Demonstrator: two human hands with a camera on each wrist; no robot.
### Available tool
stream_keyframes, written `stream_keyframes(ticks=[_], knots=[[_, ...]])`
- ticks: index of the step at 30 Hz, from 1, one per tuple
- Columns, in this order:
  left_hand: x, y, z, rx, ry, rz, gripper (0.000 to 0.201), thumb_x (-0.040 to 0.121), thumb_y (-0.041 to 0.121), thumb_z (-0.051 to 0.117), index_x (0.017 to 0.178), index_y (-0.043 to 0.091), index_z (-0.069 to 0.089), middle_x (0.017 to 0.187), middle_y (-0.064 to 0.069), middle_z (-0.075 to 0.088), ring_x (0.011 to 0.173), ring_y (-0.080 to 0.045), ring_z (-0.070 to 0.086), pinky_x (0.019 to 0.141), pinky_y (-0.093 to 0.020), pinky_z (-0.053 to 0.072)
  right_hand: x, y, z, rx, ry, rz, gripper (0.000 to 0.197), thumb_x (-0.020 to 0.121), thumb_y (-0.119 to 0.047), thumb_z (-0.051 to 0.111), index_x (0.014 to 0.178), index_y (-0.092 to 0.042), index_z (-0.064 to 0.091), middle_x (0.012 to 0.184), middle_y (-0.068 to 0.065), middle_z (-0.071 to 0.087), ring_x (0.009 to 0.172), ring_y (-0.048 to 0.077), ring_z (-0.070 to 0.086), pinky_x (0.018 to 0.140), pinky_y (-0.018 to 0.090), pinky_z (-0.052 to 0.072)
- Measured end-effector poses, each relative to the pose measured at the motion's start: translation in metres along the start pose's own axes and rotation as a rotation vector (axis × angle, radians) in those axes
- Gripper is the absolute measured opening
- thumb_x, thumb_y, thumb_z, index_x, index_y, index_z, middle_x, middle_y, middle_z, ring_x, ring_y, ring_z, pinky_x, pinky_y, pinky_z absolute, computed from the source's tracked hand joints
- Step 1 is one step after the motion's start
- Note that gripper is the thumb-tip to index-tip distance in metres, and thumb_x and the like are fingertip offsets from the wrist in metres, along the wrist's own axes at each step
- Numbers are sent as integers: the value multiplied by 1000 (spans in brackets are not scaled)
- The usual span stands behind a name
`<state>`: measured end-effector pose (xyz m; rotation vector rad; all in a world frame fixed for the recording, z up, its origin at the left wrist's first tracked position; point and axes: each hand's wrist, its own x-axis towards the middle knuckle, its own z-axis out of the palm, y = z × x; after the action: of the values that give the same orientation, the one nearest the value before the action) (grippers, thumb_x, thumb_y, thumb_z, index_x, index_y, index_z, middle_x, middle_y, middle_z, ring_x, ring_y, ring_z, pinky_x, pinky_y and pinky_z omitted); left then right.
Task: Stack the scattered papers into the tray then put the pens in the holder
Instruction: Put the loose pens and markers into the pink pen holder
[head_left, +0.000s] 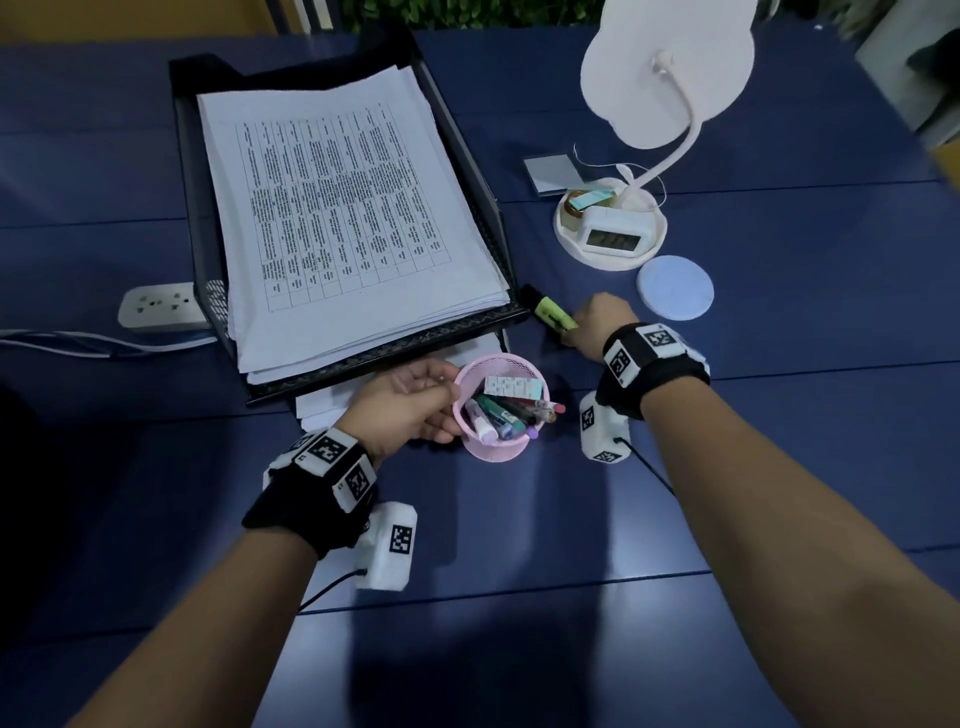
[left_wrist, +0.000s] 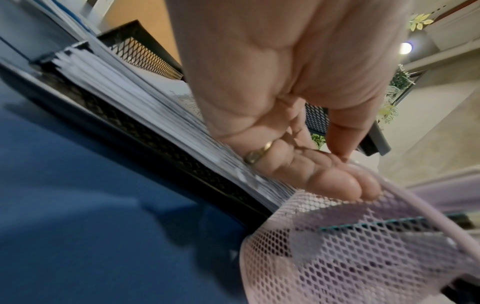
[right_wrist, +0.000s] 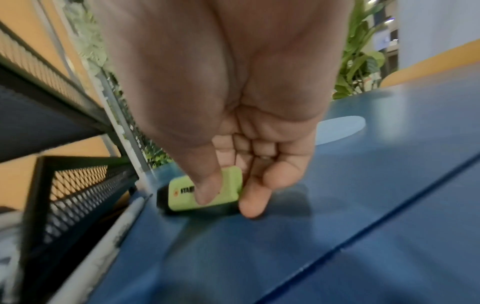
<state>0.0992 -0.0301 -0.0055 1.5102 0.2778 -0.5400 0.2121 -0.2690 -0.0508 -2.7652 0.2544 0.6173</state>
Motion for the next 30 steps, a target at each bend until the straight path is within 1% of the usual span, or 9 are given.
stream_keyframes(ticks=[2,5,8,14,16,19,23,26,30], knots=[[-6,-2,1,-2,19,17,12,91,-2,54,93,9,60,60,-5,65,43,-11,60,44,-21,52,-18,5,-2,106,15,23,19,85,-20,59,73,-6,54,88,16,63,78,29,57,59,25,37],[-15,-5,1,-20,31,22,12,91,-3,54,95,7,58,59,-7,65,43,-12,61,44,-21,53,-52,10,-9,308,104,20,13,86,-16,56,89,-6,63,93,17,68,89,31,62,69,28,44],[-23,-8,0,-32,45,18,13,90,-4,55,90,9,57,56,-7,65,42,-13,62,42,-21,52,-89,12,-18,470,211,0,17,87,-20,57,99,-11,64,90,9,63,83,26,58,68,26,42],[-43,-17,-5,-50,55,13,13,90,-2,56,88,10,57,66,-14,62,43,-14,62,43,-21,53,-152,3,-34,840,319,-140,12,88,-20,62,90,-8,64,74,5,59,66,18,58,61,26,45],[-48,-19,-6,-64,62,14,13,91,-2,55,88,10,57,65,-13,63,43,-13,62,44,-21,53,-164,-5,-35,840,270,-210,9,90,-17,61,89,-8,63,72,4,57,60,15,56,60,24,45],[-56,-22,-8,-77,66,19,12,91,-1,55,88,9,58,59,-9,65,44,-13,62,45,-22,54,-174,-18,-31,719,190,-317,8,88,-19,63,88,-11,65,71,3,59,63,15,55,67,34,49],[-65,-23,-9,-70,69,32,11,92,0,56,88,10,58,62,-9,63,45,-11,62,46,-22,55,-182,-40,-23,514,96,-405,7,83,-19,69,86,-12,71,68,-7,63,61,3,54,62,19,43],[-69,-25,-12,-65,64,40,11,92,1,55,88,11,59,61,-7,64,46,-11,63,48,-22,55,-183,-57,-16,344,34,-469,18,89,-23,62,96,-10,72,85,4,69,79,14,60,76,28,49],[-72,-26,-18,-71,71,38,10,92,2,56,90,10,59,59,-5,65,47,-11,64,48,-22,55,-177,-59,-3,421,-48,-457,33,97,-29,48,95,-4,69,79,12,67,68,13,53,75,31,48]])
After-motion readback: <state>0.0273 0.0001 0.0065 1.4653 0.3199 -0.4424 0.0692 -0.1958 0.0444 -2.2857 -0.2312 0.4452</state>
